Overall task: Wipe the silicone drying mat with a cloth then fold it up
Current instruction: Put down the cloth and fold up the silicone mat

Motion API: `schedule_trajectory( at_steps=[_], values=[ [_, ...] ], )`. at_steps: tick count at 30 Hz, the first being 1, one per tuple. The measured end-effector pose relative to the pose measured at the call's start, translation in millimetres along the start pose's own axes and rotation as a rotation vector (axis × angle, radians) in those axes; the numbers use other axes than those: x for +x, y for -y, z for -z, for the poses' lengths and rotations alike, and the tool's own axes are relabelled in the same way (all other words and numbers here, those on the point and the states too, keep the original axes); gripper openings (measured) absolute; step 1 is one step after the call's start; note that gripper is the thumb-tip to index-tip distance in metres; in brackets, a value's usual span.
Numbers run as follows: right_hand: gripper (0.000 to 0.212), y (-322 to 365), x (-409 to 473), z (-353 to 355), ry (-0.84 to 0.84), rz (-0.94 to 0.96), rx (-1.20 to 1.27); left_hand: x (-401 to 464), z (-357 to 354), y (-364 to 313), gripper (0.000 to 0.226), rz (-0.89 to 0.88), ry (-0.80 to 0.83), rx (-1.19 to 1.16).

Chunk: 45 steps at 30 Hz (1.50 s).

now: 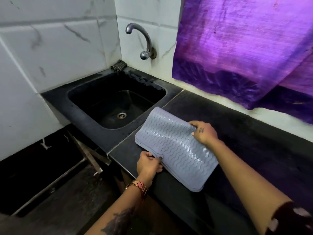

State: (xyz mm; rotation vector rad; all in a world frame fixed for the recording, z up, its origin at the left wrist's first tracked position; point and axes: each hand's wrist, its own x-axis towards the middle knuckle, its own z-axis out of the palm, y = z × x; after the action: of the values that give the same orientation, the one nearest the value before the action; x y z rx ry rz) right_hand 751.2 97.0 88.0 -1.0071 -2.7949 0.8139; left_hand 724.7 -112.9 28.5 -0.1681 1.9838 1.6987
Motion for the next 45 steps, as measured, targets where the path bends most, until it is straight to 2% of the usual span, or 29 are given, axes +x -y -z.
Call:
schedule_trajectory(
  at_steps=[2, 5, 7, 10, 13, 16, 19, 22, 26, 29, 32, 35, 37, 39, 41, 45],
  values=[
    [0.049, -6, -1, -14, 0.016, -0.006, -0.056, 3, 4, 3, 0.026, 0.004, 0.013, 0.046],
    [0.051, -21, -12, -23, -0.008, 0.012, -0.059, 14, 12, 2, 0.022, -0.048, -0.082, 0.194],
    [0.05, -32, -28, -25, -0.075, 0.015, -0.063, 25, 19, -3, 0.025, -0.126, -0.156, 0.294],
    [0.051, -50, -64, -37, -0.268, -0.056, -0.061, 45, 30, -15, 0.034, -0.24, -0.219, 0.455],
    [0.055, -58, -100, -56, -0.443, -0.194, 0.025, 66, 36, -29, 0.043, -0.364, -0.208, 0.583],
    [0.059, -61, -119, -66, -0.472, -0.304, 0.095, 86, 35, -43, 0.051, -0.424, -0.116, 0.734],
    [0.057, -56, -124, -66, -0.404, -0.299, 0.206, 99, 28, -53, 0.051, -0.428, -0.048, 0.855],
    [0.047, -48, -120, -63, -0.427, -0.367, 0.34, 110, 25, -59, 0.047, -0.438, -0.003, 0.905],
    [0.022, -40, -123, -56, -0.476, -0.425, 0.709, 124, 29, -64, 0.049, -0.456, 0.071, 0.988],
    [0.02, -34, -130, -46, -0.483, -0.429, 0.908, 132, 32, -67, 0.045, -0.462, 0.112, 1.044],
    [0.03, -33, -131, -34, -0.449, -0.432, 1.04, 137, 34, -73, 0.036, -0.5, 0.161, 0.893],
    [0.042, -37, -128, -24, -0.414, -0.377, 1.058, 140, 32, -83, 0.028, -0.466, 0.318, 0.587],
    [0.045, -43, -121, -18, -0.426, -0.326, 1.021, 141, 30, -94, 0.03, -0.393, 0.448, 0.47],
    [0.043, -49, -112, -10, -0.442, -0.278, 1.025, 139, 30, -106, 0.031, -0.314, 0.56, 0.405],
    [0.038, -56, -102, -3, -0.477, -0.247, 1.028, 136, 29, -116, 0.031, -0.25, 0.593, 0.317],
    [0.028, -67, -79, 8, -0.572, -0.215, 1.065, 131, 23, -134, 0.043, -0.091, 0.62, -0.057]
  ],
)
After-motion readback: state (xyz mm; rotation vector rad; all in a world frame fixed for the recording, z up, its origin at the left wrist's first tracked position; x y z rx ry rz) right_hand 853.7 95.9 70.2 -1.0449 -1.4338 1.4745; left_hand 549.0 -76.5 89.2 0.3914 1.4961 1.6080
